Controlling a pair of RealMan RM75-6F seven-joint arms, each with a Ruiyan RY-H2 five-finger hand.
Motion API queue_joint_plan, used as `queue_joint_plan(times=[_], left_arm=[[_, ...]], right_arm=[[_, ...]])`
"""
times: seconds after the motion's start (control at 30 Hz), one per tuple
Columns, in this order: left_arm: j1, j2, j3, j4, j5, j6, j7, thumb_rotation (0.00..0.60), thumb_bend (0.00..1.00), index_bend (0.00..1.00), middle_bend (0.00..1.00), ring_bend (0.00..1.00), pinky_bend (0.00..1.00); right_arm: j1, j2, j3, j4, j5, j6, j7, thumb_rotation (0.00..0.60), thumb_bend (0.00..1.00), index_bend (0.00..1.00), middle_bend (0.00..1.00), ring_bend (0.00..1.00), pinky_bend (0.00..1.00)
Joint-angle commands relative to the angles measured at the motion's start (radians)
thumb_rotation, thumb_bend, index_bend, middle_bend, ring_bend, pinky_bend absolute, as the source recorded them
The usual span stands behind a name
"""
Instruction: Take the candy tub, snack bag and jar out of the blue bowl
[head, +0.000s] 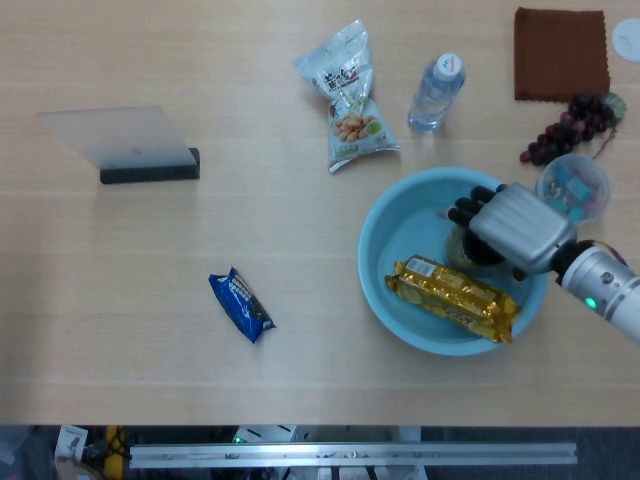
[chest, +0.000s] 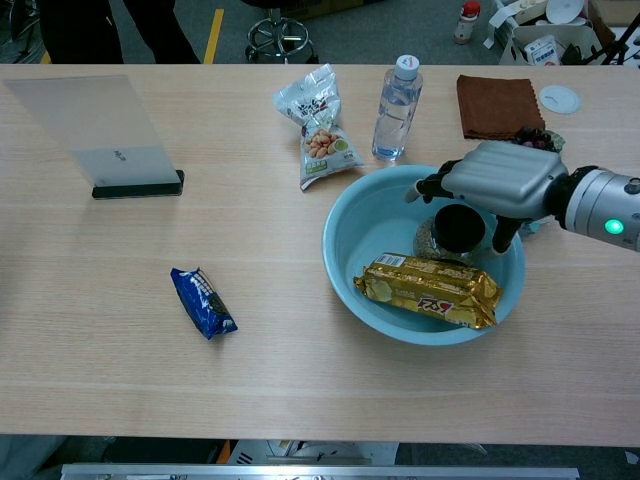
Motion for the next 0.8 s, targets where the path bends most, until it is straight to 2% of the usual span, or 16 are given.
queue_joint_plan(times=[0.03, 0.13, 0.23, 0.53, 0.67, 0.8], left_arm=[[0.001, -0.001, 0.0, 0.003, -0.001, 0.001, -0.002, 0.6, 0.29, 0.23, 0.23, 0.18, 0.25], [-0.001, -0.004, -0.001, 0.007, -0.004, -0.002, -0.003, 0.6, 0.29, 0.23, 0.23, 0.18, 0.25], [-0.002, -0.007, -0.001, 0.007, -0.002, -0.004, -0.005, 0.6, 0.29, 0.23, 0.23, 0.18, 0.25], [-0.001, -0.01, 0.0, 0.013, -0.003, -0.003, -0.01, 0.6, 0.29, 0.23, 0.23, 0.18, 0.25], [-0.001, -0.011, -0.001, 0.013, -0.005, -0.005, -0.008, 0.6, 0.29, 0.23, 0.23, 0.18, 0.25], [-0.002, -0.012, -0.001, 0.012, -0.005, -0.005, -0.007, 0.6, 0.29, 0.23, 0.23, 0.18, 0.25]], right_arm=[[-0.001, -0.007, 0.001, 0.007, 0.008, 0.001, -0.01, 0.6, 0.01, 0.21, 0.29, 0.24, 0.48], [0.0, -0.017, 0.005, 0.016, 0.022, -0.006, -0.014, 0.6, 0.02, 0.23, 0.3, 0.25, 0.49], [0.003, -0.027, 0.006, 0.024, 0.026, -0.011, -0.02, 0.6, 0.07, 0.26, 0.31, 0.26, 0.49], [0.003, -0.048, 0.007, 0.045, 0.04, -0.013, -0.035, 0.6, 0.1, 0.33, 0.34, 0.29, 0.52], [0.006, -0.06, 0.013, 0.057, 0.048, -0.014, -0.039, 0.6, 0.18, 0.38, 0.36, 0.32, 0.55], [0.008, -0.075, 0.021, 0.064, 0.045, -0.007, -0.038, 0.6, 0.3, 0.47, 0.4, 0.38, 0.62]])
